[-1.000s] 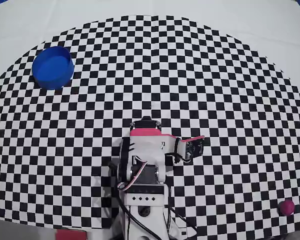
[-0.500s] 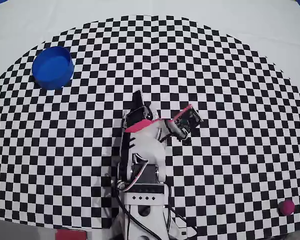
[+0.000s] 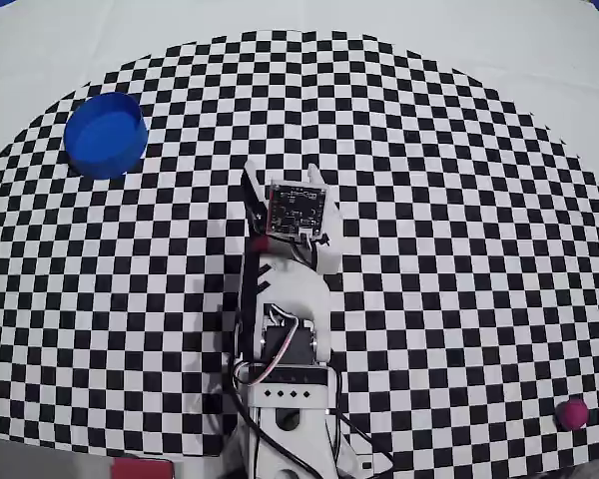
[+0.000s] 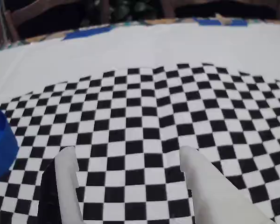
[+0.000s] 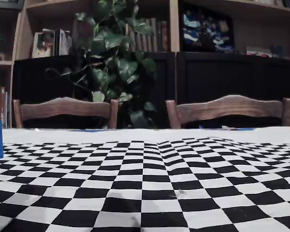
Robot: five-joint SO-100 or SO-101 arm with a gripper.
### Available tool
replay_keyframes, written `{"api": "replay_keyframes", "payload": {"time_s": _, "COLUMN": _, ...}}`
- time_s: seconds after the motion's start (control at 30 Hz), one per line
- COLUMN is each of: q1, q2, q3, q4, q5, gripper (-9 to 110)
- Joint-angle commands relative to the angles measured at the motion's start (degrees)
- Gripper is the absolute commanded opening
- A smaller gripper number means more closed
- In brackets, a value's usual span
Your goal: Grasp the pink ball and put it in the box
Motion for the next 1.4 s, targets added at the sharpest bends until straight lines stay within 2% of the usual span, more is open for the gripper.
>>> {"api": "replay_keyframes", "payload": {"time_s": 0.0, "q1": 0.1, "q2": 0.0, "q3": 0.4, "q4": -2.4, "q5": -3.6, "gripper": 25}}
{"api": "replay_keyframes", "payload": {"time_s": 0.4, "q1": 0.4, "q2": 0.3, "q3": 0.4, "q4": -4.1, "q5": -5.3, "gripper": 25}}
{"api": "replay_keyframes", "payload": {"time_s": 1.37, "q1": 2.6, "q2": -0.3, "q3": 0.4, "q4": -5.4, "q5": -1.8, "gripper": 28}}
